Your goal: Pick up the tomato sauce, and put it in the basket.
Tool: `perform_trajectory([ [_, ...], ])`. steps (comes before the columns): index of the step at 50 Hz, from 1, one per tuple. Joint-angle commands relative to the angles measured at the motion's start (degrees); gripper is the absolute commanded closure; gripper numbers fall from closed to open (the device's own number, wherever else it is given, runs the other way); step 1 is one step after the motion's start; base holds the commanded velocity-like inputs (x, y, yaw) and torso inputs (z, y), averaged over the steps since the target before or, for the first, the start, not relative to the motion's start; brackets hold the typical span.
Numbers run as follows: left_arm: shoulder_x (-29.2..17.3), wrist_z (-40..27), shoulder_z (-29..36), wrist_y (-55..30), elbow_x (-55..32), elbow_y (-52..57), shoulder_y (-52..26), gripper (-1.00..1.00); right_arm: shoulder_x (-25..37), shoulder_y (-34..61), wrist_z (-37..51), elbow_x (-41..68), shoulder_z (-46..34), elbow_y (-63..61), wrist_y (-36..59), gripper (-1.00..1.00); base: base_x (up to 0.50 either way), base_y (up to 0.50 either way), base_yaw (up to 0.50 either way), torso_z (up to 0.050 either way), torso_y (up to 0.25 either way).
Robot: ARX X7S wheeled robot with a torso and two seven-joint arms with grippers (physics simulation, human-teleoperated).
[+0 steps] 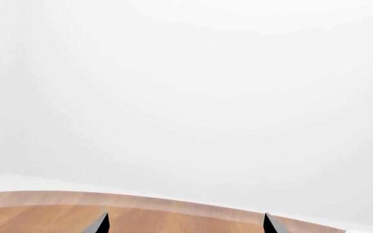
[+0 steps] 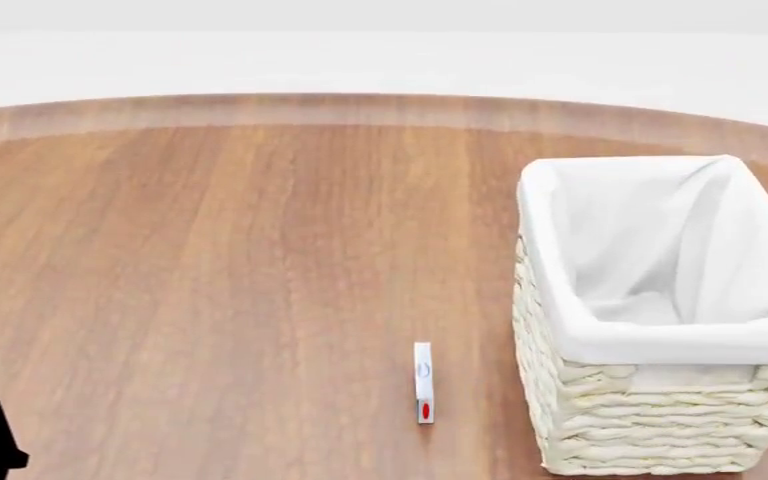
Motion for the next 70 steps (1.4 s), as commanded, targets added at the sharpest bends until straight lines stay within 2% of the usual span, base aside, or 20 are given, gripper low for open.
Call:
perform_trajectory([
  [1, -0.03, 0.17, 0.91, 0.76, 0.37, -1.10, -0.01, -1.00, 7.12, -0.07, 9.75, 2.67, -5.52, 4.92, -6.09, -1.00, 0.00, 0.00, 0.00, 0.000, 0.000],
  [27, -0.11, 0.24, 2.25, 2.49, 0.92, -2.69, 0.48, -1.00, 9.16, 2.43, 13.34, 5.75, -10.00, 11.62, -10.49, -1.00, 0.00, 0.00, 0.00, 0.000, 0.000],
  [43, -0.26, 0.16, 2.46, 3.25, 0.72, -3.30, 0.65, -1.00, 10.55, 3.20, 14.06, 9.22, -11.48, 11.08, -7.03, -1.00, 0.00, 0.00, 0.00, 0.000, 0.000],
  [70, -0.46, 0.00, 3.25, 4.44, 0.57, -4.31, 1.04, -1.00, 11.22, 5.40, 14.27, 12.99, -13.41, 14.60, -8.48, -1.00, 0.00, 0.00, 0.00, 0.000, 0.000],
])
